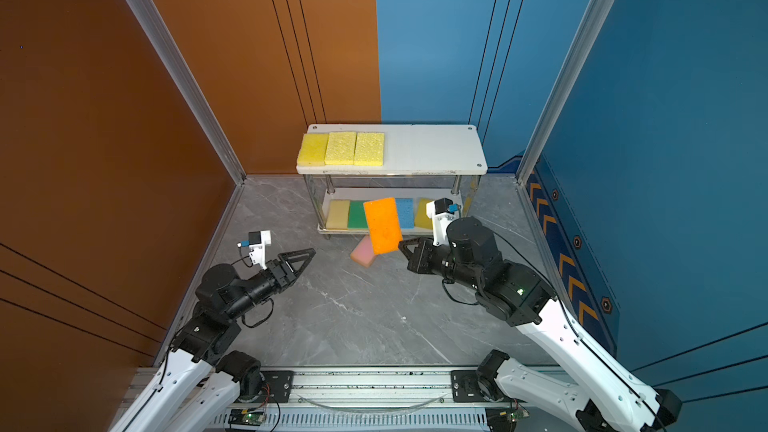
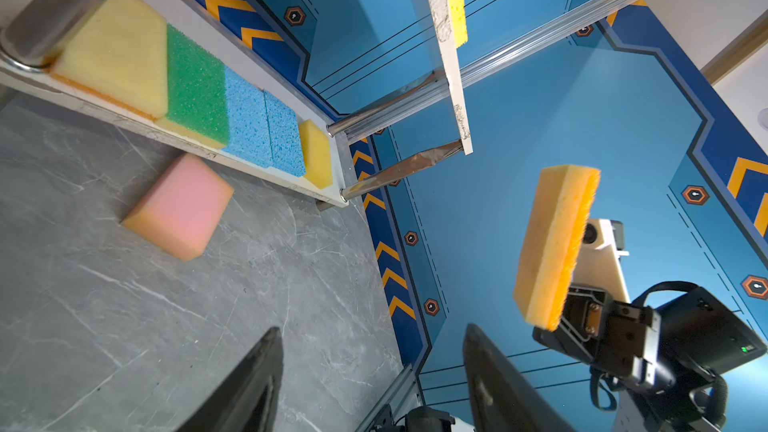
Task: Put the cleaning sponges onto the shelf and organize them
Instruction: 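Carry the orange sponge up to the shelf top with the right gripper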
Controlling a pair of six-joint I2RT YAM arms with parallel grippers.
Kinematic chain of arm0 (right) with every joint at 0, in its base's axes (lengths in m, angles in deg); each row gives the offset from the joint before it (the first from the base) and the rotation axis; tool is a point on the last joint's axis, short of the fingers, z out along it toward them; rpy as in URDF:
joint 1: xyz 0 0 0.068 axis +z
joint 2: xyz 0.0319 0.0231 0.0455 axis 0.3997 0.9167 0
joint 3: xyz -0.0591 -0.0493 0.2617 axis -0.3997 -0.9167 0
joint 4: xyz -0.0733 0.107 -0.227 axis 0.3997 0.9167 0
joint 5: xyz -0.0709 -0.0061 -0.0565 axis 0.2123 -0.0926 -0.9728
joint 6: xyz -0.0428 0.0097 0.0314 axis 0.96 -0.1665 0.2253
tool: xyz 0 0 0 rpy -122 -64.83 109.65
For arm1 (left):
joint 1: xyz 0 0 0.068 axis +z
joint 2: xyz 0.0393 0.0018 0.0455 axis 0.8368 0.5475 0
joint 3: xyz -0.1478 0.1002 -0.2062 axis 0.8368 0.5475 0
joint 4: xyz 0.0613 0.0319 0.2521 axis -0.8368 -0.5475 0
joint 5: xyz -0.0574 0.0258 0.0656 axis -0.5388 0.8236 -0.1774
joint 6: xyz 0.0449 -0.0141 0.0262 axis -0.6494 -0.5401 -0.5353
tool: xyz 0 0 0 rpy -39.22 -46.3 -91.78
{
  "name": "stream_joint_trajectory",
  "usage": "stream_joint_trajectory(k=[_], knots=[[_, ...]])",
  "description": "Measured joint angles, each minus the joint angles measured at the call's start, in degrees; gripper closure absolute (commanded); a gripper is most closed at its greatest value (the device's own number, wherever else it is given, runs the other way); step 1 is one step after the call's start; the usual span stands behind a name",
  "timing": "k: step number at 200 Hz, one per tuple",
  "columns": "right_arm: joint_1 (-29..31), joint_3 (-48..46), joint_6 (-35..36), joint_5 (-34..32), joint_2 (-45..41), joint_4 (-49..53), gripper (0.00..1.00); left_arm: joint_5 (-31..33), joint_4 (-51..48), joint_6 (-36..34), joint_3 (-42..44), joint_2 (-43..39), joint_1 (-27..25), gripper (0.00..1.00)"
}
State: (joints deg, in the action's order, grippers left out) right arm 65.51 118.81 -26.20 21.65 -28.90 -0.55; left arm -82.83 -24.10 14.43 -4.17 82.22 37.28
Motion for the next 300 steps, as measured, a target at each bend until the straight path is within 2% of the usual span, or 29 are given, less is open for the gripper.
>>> stream_joint_trajectory(k=[70, 143, 220, 300], knots=[[-12.1, 19.5, 5.0, 1.2, 6.8, 2.8, 1.00, -2.2, -7.1, -1.4, 0.5, -2.7, 0.8, 0.30], [-17.8, 35.6, 7.6, 5.4, 23.0, 3.9, 1.00, -3.2, -10.3, -2.7, 0.4, -2.7, 1.2, 0.29], [-20.7, 43.1, 7.8, 8.9, 37.9, 4.1, 1.00, -3.9, -14.9, -3.9, 0.4, -3.5, 2.4, 0.28], [-22.3, 43.1, 7.7, 10.0, 42.1, 4.1, 1.00, -4.8, -17.5, -4.4, 0.4, -5.1, 3.6, 0.28]])
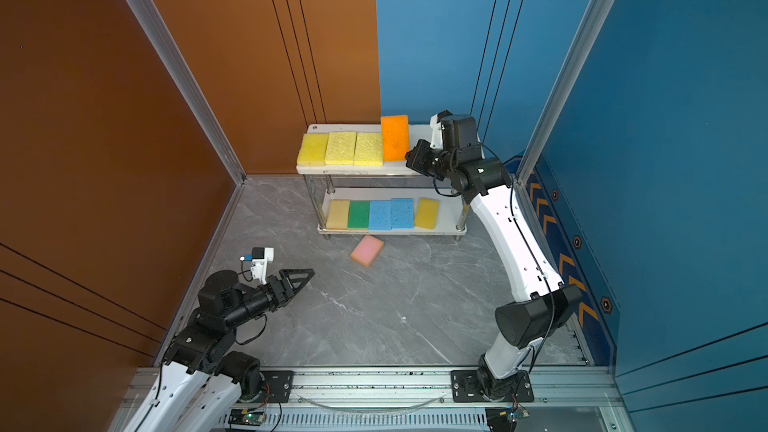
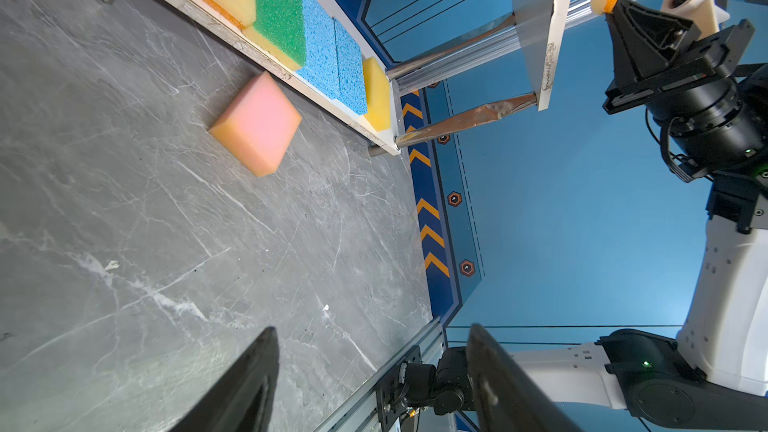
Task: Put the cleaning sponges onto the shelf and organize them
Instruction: 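Carry the orange sponge up to the shelf top with the right gripper, then lower the orange sponge beside the yellow sponges and open the right gripper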
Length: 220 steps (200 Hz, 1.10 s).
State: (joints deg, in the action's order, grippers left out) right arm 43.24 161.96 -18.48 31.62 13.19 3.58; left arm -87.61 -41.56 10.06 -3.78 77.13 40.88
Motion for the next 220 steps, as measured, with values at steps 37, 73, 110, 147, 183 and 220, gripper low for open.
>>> stream_joint_trajectory(k=[37, 73, 110, 147, 183, 220], knots=[[-0.4, 0.0, 0.0, 0.0, 0.1, 0.0, 1.00, -0.5, -0.2, 0.0, 0.0, -0.3, 0.6, 0.28], [-0.5, -0.2, 0.0, 0.0, 0.1, 0.0, 1.00, -1.1, -0.4, 0.0, 0.0, -0.3, 1.0, 0.28], [-0.5, -1.5, -0.1, 0.0, 0.1, -0.1, 1.00, -1.4, -0.6, 0.0, 0.1, -0.3, 1.4, 0.28], [-0.6, -3.5, -0.3, 0.0, 0.1, -0.3, 0.99, -1.6, -0.6, 0.0, 0.3, -0.3, 1.6, 0.28], [-0.6, -4.2, -0.5, 0.2, 0.1, -1.4, 0.83, -1.7, -0.6, 0.0, 0.6, -0.3, 2.0, 0.28], [-0.6, -4.7, -1.1, 0.2, 0.1, -1.8, 0.65, -1.9, -0.6, 0.0, 0.8, -0.3, 2.1, 0.28]])
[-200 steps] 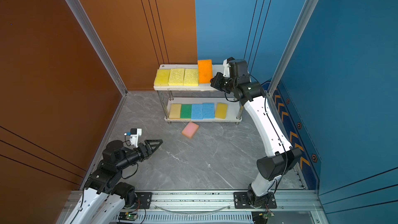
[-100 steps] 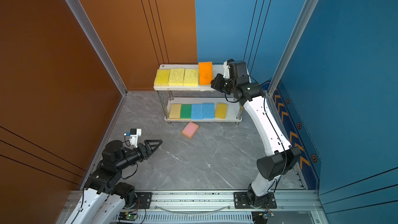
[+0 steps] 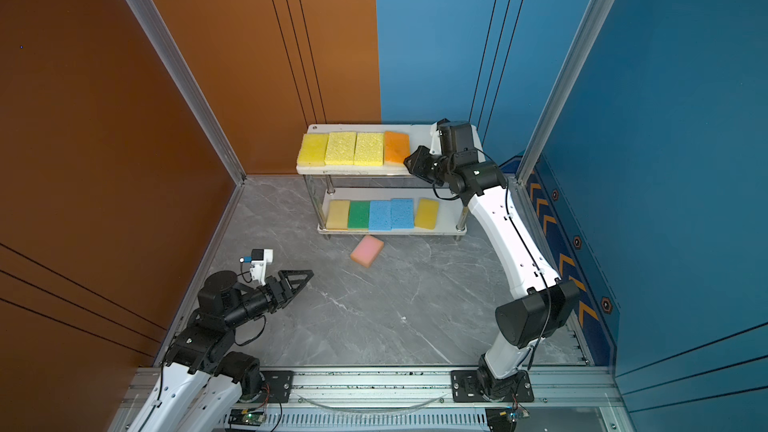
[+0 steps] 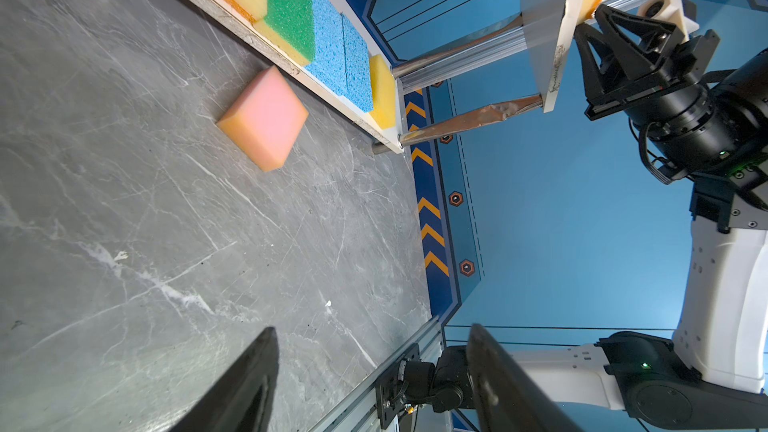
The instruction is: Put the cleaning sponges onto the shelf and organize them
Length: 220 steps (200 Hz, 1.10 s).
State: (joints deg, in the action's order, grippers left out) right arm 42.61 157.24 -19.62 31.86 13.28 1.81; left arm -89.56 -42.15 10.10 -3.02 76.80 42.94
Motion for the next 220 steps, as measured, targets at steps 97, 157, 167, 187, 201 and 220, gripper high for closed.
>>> stream_joint_trajectory(k=[97, 157, 167, 187, 201, 220], knots=[[0.0, -1.0, -0.2, 0.4, -1.7, -0.9, 0.50, -0.2, 0.0, 0.1, 0.1, 0.0, 0.4, 0.28], [0.0, -1.1, -0.2, 0.4, -1.9, -0.9, 0.48, -0.4, 0.0, 0.2, 0.1, 0.1, 0.4, 0.28], [0.0, -1.1, -0.2, 0.4, -1.9, -0.9, 0.47, -0.4, 0.0, 0.2, 0.1, 0.1, 0.4, 0.28], [0.0, -1.1, -0.2, 0.5, -1.9, -0.9, 0.46, -0.6, 0.0, 0.2, 0.1, 0.1, 0.4, 0.28], [0.0, -1.1, -0.2, 0.6, -1.9, -0.9, 0.45, -0.6, 0.0, 0.2, 0.1, 0.1, 0.4, 0.28], [0.0, -1.1, -0.2, 0.8, -1.9, -0.9, 0.43, -0.6, 0.0, 0.2, 0.1, 0.1, 0.4, 0.28]])
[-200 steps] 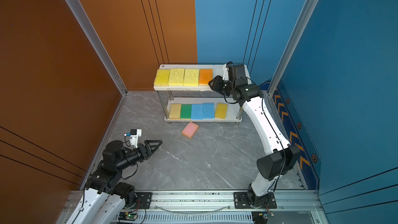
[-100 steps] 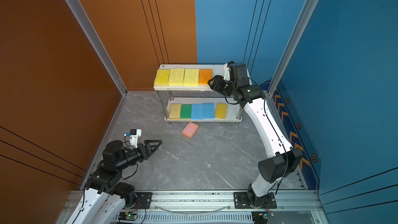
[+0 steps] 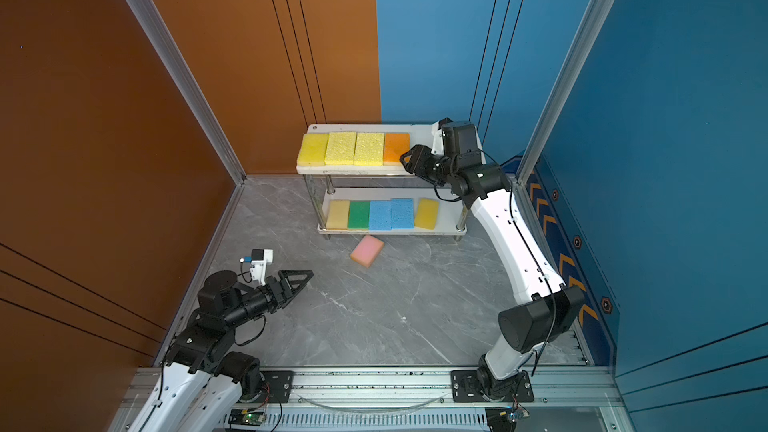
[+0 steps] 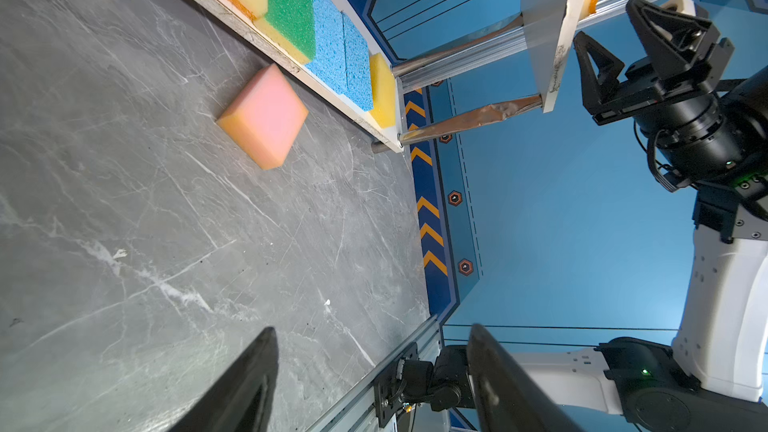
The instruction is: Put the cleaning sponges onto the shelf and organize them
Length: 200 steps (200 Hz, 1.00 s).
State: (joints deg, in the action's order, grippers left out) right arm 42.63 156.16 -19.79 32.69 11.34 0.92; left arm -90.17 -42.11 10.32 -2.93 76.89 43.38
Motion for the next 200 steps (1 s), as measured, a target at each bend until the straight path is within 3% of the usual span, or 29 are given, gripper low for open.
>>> stream_joint_trajectory(k=[48, 84, 154, 200], knots=[[0.0, 0.0, 0.0, 0.0, -0.4, 0.0, 0.32, -0.2, 0.0, 0.4, 0.0, 0.2, 0.0, 0.28], [0.0, 0.0, 0.0, 0.0, -1.4, 0.0, 0.18, -0.2, 0.1, 0.4, 0.0, 0.2, 0.0, 0.27], [2.1, -1.6, -0.2, 0.2, -5.5, -1.2, 0.16, -0.2, 0.4, 0.4, 0.3, 0.2, 0.0, 0.27], [3.9, -10.3, -3.4, 1.9, -14.2, -7.3, 0.16, -0.2, 0.6, 0.7, 1.1, 0.9, 0.0, 0.26]])
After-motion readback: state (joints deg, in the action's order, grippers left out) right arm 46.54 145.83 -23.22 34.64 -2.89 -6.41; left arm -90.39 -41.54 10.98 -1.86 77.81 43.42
